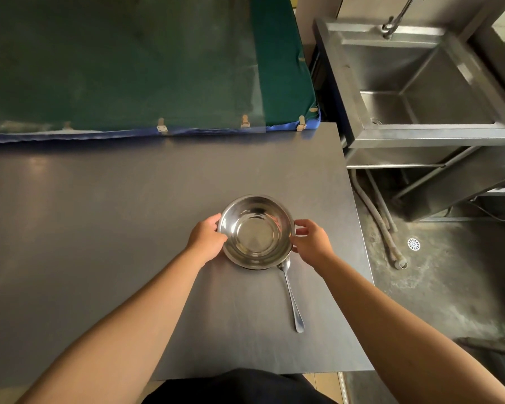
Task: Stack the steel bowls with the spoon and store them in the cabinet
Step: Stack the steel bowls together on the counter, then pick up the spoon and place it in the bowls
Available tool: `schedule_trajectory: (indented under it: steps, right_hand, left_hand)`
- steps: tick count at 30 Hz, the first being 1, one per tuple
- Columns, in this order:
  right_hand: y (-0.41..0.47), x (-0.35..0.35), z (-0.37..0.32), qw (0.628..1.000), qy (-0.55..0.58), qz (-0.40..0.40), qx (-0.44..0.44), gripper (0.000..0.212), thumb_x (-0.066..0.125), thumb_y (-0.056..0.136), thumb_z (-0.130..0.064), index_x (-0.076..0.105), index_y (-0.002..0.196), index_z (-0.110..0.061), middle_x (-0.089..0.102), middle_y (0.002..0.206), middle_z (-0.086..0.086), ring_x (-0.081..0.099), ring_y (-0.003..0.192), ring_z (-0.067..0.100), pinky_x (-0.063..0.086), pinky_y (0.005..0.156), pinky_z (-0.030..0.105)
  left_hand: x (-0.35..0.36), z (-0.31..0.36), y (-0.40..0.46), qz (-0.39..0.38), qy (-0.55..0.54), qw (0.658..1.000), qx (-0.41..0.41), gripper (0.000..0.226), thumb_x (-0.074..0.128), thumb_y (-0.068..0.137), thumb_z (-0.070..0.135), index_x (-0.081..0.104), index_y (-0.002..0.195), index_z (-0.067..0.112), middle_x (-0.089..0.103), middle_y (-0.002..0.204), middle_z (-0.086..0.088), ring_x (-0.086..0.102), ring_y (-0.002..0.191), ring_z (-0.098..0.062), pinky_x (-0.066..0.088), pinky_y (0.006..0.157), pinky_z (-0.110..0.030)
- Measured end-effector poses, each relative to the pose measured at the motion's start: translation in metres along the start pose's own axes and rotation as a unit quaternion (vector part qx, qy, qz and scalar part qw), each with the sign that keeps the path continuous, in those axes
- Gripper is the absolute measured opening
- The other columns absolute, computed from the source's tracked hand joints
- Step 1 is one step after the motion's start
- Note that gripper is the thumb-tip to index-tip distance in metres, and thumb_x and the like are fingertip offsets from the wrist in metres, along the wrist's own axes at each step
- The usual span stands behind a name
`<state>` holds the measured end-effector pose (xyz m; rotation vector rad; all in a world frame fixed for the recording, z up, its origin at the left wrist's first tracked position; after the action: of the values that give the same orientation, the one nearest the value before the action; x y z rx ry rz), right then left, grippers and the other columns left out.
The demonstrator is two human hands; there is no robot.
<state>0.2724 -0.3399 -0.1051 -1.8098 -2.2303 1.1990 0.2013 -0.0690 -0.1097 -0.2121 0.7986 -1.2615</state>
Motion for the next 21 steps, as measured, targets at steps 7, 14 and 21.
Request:
schedule_trajectory:
  steps: [7, 14, 21]
  right_hand:
    - [0.002, 0.007, 0.0, 1.0, 0.001, 0.003, 0.009, 0.048, 0.064, 0.08, 0.004, 0.065, 0.126, -0.01, 0.072, 0.096, 0.007, 0.072, 0.088, 0.033, 0.059, 0.085, 0.051]
    - [-0.013, 0.029, -0.004, 1.0, 0.003, -0.01, 0.011, 0.047, 0.065, 0.079, 0.006, 0.066, 0.123, -0.009, 0.073, 0.1, 0.011, 0.072, 0.084, 0.035, 0.06, 0.082, 0.051]
    - [-0.036, 0.058, 0.0, 1.0, 0.009, -0.021, 0.016, 0.045, 0.068, 0.079, 0.006, 0.064, 0.122, -0.008, 0.071, 0.093, 0.01, 0.073, 0.081, 0.034, 0.061, 0.08, 0.051]
  left_hand:
    - [-0.004, -0.011, 0.006, 0.007, -0.039, 0.999, -0.029, 0.075, 0.051, 0.078, -0.01, 0.051, 0.144, 0.024, 0.061, 0.083, 0.016, 0.064, 0.076, -0.02, 0.063, 0.069, -0.041]
    - [-0.029, -0.026, -0.008, 0.011, -0.059, 0.997, -0.04, 0.073, 0.055, 0.081, -0.009, 0.051, 0.144, 0.026, 0.059, 0.093, 0.018, 0.067, 0.082, -0.015, 0.061, 0.061, -0.03]
    - [-0.055, -0.051, -0.023, 0.025, -0.049, 0.998, -0.029, 0.071, 0.056, 0.082, -0.008, 0.052, 0.143, 0.028, 0.054, 0.095, 0.018, 0.064, 0.075, -0.012, 0.063, 0.07, -0.036]
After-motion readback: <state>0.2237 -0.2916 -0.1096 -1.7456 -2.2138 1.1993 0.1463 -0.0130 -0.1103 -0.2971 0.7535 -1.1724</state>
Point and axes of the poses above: each hand's wrist, its own y-axis towards the middle knuckle, its own x-axis out of the palm, z = x × y, the point moved 9 cm from there along y, towards the middle knuckle
